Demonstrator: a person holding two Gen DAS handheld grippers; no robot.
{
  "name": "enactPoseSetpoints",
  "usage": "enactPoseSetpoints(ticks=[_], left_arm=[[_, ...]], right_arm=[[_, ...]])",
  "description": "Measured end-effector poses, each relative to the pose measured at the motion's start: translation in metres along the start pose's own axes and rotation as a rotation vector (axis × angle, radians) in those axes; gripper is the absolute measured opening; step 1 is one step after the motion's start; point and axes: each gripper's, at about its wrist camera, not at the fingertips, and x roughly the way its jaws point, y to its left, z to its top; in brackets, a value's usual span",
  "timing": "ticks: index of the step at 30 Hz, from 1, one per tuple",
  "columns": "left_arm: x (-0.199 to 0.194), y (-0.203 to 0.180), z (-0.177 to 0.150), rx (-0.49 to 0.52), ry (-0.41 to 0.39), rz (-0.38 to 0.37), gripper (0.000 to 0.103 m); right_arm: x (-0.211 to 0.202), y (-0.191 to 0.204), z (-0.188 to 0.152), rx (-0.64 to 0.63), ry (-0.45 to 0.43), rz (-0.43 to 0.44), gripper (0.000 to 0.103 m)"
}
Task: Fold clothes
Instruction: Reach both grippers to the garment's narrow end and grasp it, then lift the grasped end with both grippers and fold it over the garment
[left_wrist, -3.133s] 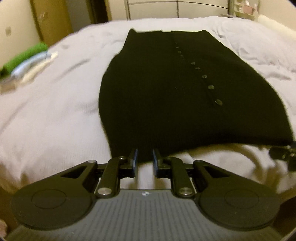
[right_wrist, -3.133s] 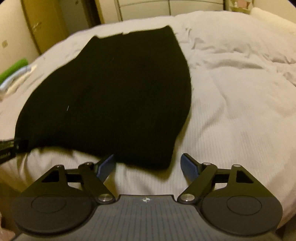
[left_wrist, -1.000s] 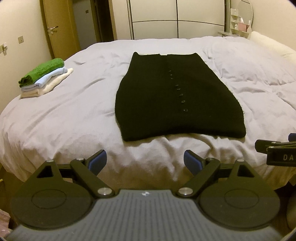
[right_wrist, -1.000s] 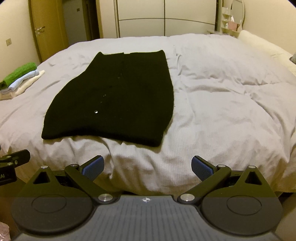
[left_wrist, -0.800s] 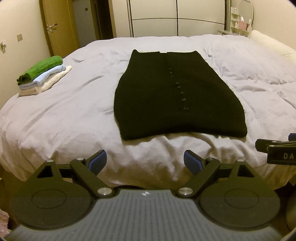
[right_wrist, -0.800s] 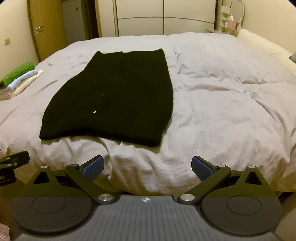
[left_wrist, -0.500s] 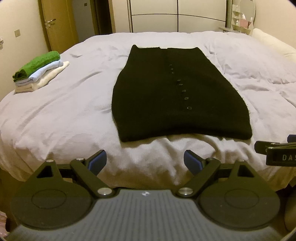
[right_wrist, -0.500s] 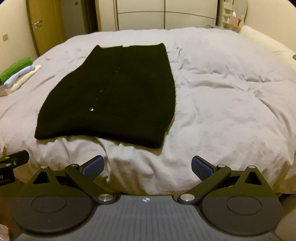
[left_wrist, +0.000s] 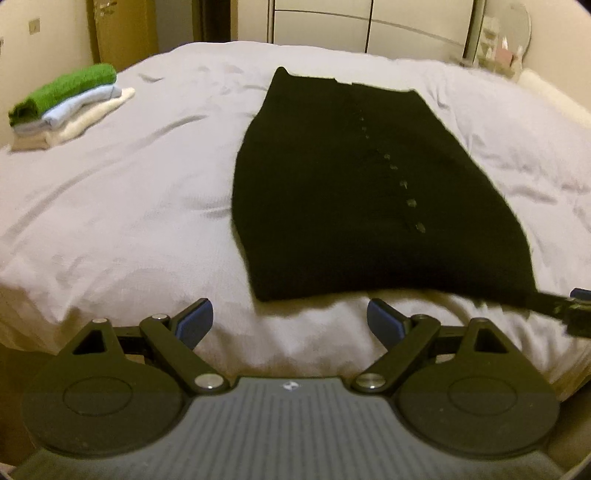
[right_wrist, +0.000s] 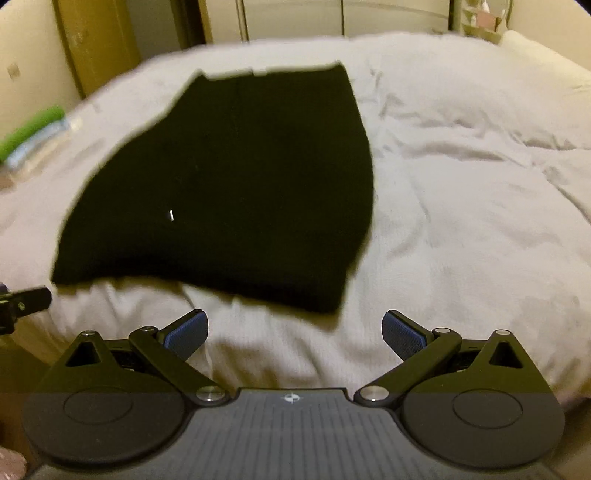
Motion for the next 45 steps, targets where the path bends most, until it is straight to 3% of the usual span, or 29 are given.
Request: enactPoseSetpoints(ticks=[5,6,10,13,15,22,24,26,28,30,31,34,38,45], left_arm=[[0.013,0.041,0.012,-0.086,-0.019,-0.068,0.087],[0.016,0.047,0.015,-0.106,-0.020,-0.084,0.086],[0.039,0.068,0.026,-0.203,0.002,-0.170,0.083],[0.063,0.078,0.034,-0.265,0.029,-0.233,0.078],[0.080,0.083,0.038,-0.296,0.051,-0.258,0.070],[0.115,0.107,0.042,-0.395,0.059,-0.389,0.068],[0.122,0.107,0.043,-0.389,0.064,-0.438,0.068],[0.131,0.102,0.045,-0.363,0.081,-0.488,0.060],[0.140,0.097,0.045,-0.345,0.102,-0.523,0.033],[0.144,0.095,0.043,-0.340,0.116,-0.534,0.020],[0.144,0.096,0.044,-0.340,0.115,-0.534,0.012],[0.127,0.102,0.043,-0.352,0.073,-0.547,0.008],[0.089,0.098,0.048,-0.281,-0.037,-0.548,0.007],[0.037,0.098,0.038,-0.263,-0.086,-0.564,0.007]], right_arm=[[-0.018,-0.033,-0.005,0.019,-0.313,0.075,0.103],[-0.017,-0.039,-0.005,-0.002,-0.333,0.079,0.103],[0.008,-0.059,0.001,-0.023,-0.201,0.110,0.100],[0.031,-0.081,0.005,0.149,-0.064,0.254,0.095],[0.047,-0.096,0.008,0.273,0.009,0.355,0.080],[0.091,-0.134,0.027,0.558,0.120,0.523,0.076],[0.102,-0.140,0.034,0.584,0.145,0.560,0.064],[0.115,-0.140,0.036,0.589,0.165,0.595,0.052],[0.127,-0.140,0.039,0.595,0.186,0.629,0.042],[0.139,-0.138,0.036,0.620,0.204,0.648,0.025],[0.138,-0.138,0.034,0.626,0.195,0.654,0.022],[0.134,-0.138,0.030,0.646,0.165,0.670,0.016],[0.107,-0.139,0.032,0.636,0.095,0.724,0.014],[0.060,-0.143,0.030,0.631,0.005,0.773,0.012]])
